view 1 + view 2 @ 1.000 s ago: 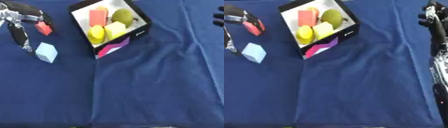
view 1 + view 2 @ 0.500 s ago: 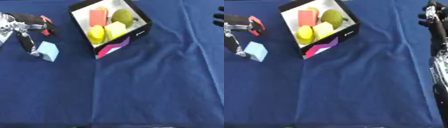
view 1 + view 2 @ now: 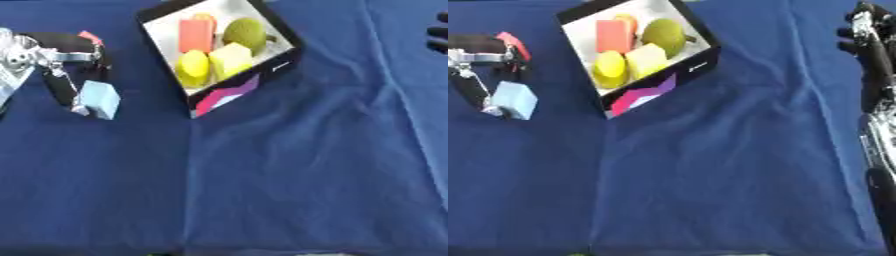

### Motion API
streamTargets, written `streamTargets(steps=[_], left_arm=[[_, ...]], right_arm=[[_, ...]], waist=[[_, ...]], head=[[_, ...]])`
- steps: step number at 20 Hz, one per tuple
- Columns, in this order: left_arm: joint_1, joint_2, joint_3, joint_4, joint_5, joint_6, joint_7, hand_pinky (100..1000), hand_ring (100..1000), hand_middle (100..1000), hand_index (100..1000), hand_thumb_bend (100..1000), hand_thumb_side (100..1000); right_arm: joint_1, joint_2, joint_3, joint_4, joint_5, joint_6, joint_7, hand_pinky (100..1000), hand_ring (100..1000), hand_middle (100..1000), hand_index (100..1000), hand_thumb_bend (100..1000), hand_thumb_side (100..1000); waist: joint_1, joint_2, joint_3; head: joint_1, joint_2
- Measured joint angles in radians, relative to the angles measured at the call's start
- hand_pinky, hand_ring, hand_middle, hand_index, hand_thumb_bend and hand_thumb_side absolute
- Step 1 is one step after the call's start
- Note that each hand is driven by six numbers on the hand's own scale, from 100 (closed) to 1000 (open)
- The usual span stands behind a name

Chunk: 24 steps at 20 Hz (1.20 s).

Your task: Pick up objects on the table and place them in the box.

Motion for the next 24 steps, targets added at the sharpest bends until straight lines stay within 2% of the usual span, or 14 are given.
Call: streamTargets(steps=[3, 7, 10, 14, 18, 22, 24], left_arm=[[-0.017, 0.001, 0.017, -0.063, 0.015, 0.029, 0.061, 391, 320, 388, 493, 706, 100], [-0.093, -0.007, 0.03, -0.136, 0.044, 0.058, 0.085, 390, 318, 398, 491, 718, 100], [-0.182, -0.071, 0.03, -0.138, 0.05, 0.071, 0.079, 393, 325, 401, 495, 706, 100], [-0.27, -0.209, 0.03, -0.053, 0.001, 0.072, 0.095, 394, 323, 399, 493, 689, 100], [-0.304, -0.328, 0.045, 0.083, -0.094, 0.056, 0.135, 419, 361, 436, 530, 702, 100], [-0.316, -0.412, 0.072, 0.2, -0.218, 0.042, 0.21, 508, 442, 507, 617, 675, 100], [-0.316, -0.442, 0.086, 0.242, -0.268, 0.042, 0.257, 588, 533, 579, 693, 654, 100]], right_arm=[[0.0, 0.0, 0.0, 0.0, 0.0, 0.0, 0.0, 775, 752, 733, 825, 100, 627], [0.001, 0.0, 0.0, 0.0, 0.0, 0.0, 0.0, 775, 752, 734, 825, 100, 624], [0.001, 0.0, 0.0, 0.0, 0.0, 0.0, 0.0, 775, 752, 734, 825, 100, 622], [0.0, 0.002, 0.0, -0.002, -0.003, 0.0, 0.0, 777, 752, 734, 825, 100, 625], [-0.002, 0.01, 0.004, -0.003, -0.007, 0.001, 0.001, 778, 752, 734, 826, 100, 626], [-0.009, 0.019, 0.007, -0.003, -0.008, 0.003, 0.004, 778, 752, 734, 826, 100, 628], [-0.009, 0.02, 0.008, -0.003, -0.008, 0.004, 0.005, 778, 751, 733, 826, 100, 629]], waist=[[0.0, 0.0, 0.001], [0.0, 0.0, 0.001], [0.0, 0.0, -0.009], [0.0, 0.0, -0.024], [0.0, 0.0, -0.033], [0.0, 0.0, -0.043], [0.0, 0.0, -0.043]], head=[[0.001, 0.001], [0.001, 0.007], [0.002, 0.008], [0.01, 0.008], [0.023, 0.008], [0.032, 0.007], [0.035, 0.007]])
